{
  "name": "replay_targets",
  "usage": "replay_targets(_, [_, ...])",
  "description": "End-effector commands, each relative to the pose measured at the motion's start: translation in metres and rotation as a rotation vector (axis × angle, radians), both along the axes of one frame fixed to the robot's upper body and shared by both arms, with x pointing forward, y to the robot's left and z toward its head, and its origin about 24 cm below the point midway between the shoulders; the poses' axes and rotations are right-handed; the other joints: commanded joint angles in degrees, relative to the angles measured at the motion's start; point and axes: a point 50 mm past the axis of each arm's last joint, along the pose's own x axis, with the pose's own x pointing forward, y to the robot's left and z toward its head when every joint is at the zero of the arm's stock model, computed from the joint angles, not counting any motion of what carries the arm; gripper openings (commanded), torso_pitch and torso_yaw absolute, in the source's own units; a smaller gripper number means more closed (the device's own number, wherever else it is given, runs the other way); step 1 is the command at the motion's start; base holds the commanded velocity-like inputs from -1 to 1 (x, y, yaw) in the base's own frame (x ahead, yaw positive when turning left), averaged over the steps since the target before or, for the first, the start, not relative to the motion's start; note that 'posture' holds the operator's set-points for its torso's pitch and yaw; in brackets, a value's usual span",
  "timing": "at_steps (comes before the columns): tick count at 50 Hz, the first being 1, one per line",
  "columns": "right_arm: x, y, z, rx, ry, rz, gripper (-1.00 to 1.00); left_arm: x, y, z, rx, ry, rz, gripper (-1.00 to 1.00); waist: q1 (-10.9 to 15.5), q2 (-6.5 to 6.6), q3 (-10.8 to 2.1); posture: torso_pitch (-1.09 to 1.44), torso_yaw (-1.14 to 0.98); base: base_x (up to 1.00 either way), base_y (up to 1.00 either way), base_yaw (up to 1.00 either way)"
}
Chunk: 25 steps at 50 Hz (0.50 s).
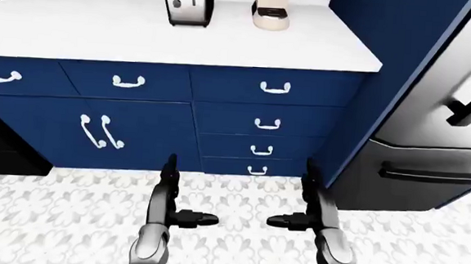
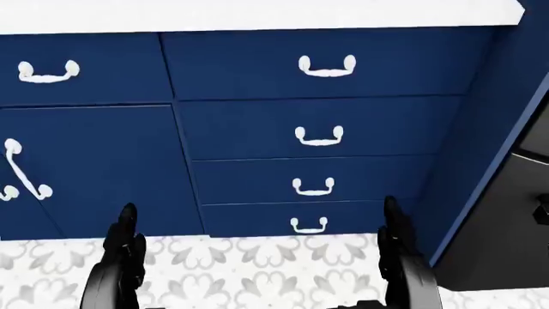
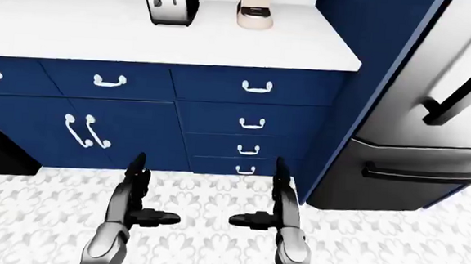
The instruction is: Push down the lever of the toaster to turn it on.
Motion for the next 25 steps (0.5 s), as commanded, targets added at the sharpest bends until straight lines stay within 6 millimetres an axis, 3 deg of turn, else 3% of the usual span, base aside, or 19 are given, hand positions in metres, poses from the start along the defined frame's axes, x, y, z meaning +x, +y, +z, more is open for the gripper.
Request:
replay_targets(1, [0.010, 0.000, 0.031, -0.008, -0.170, -0.004, 1.00, 0.010, 0.000, 0.035, 0.011, -0.180, 0.004, 1.00, -0.1, -0.45, -0.05, 0.00, 0.00, 0.00, 0.00, 0.00])
replay_targets(3, [0.010, 0.001, 0.029, -0.013, -0.171, 0.006, 1.00, 0.011, 0.000, 0.033, 0.013, -0.177, 0.002, 1.00, 0.4, -0.04, -3.53, 0.00, 0.00, 0.00, 0.00, 0.00])
replay_targets(4, [0.011, 0.001, 0.029, -0.013, -0.169, 0.008, 1.00, 0.012, 0.001, 0.032, 0.013, -0.175, 0.003, 1.00, 0.4, -0.05, -2.96, 0.00, 0.00, 0.00, 0.00, 0.00])
replay_targets(5, [0.011, 0.001, 0.028, -0.018, -0.168, 0.008, 1.00, 0.012, 0.001, 0.032, 0.014, -0.174, 0.004, 1.00, 0.3, -0.37, -0.92, 0.00, 0.00, 0.00, 0.00, 0.00])
replay_targets(7, [0.010, 0.002, 0.028, -0.023, -0.163, 0.014, 1.00, 0.011, 0.000, 0.033, 0.016, -0.172, 0.004, 1.00, 0.4, -0.42, -4.00, 0.00, 0.00, 0.00, 0.00, 0.00])
replay_targets(8, [0.010, 0.002, 0.028, -0.022, -0.163, 0.013, 1.00, 0.011, 0.001, 0.032, 0.015, -0.172, 0.004, 1.00, 0.4, -0.41, -4.34, 0.00, 0.00, 0.00, 0.00, 0.00])
replay_targets(22, [0.013, 0.003, 0.026, -0.085, -0.160, 0.019, 1.00, 0.013, 0.000, 0.030, 0.011, -0.158, -0.001, 1.00, 0.4, -0.22, -5.08, 0.00, 0.00, 0.00, 0.00, 0.00])
replay_targets(25, [0.022, 0.002, 0.040, -0.073, -0.162, 0.016, 1.00, 0.022, -0.001, 0.037, -0.003, -0.156, -0.004, 1.00, 0.4, -0.21, -5.33, 0.00, 0.00, 0.00, 0.00, 0.00])
